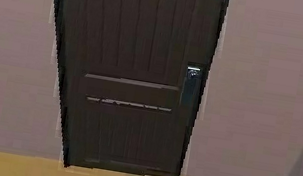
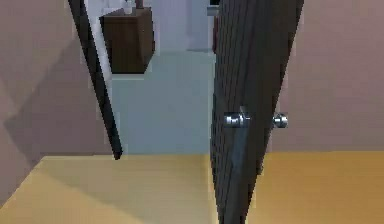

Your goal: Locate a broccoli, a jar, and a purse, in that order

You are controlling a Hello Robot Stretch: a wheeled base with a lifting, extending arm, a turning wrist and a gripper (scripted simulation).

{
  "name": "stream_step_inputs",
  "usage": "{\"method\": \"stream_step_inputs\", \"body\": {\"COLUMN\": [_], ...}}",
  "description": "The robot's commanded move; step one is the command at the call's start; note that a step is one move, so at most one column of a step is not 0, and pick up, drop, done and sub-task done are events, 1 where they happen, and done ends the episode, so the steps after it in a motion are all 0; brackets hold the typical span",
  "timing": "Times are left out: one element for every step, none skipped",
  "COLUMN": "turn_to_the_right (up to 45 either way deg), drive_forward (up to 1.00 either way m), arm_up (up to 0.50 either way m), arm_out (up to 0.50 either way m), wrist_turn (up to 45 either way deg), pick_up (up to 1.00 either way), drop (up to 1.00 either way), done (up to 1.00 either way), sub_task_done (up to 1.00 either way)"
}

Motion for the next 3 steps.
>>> {"method": "stream_step_inputs", "body": {"turn_to_the_right": [45.0,18.0,0.0], "drive_forward": [0.0,0.0,0.25], "arm_up": [0.0,0.0,0.0], "arm_out": [0.0,0.0,0.0], "wrist_turn": [0.0,0.0,0.0], "pick_up": [0.0,0.0,0.0], "drop": [0.0,0.0,0.0], "done": [0.0,0.0,0.0], "sub_task_done": [0.0,0.0,0.0]}}
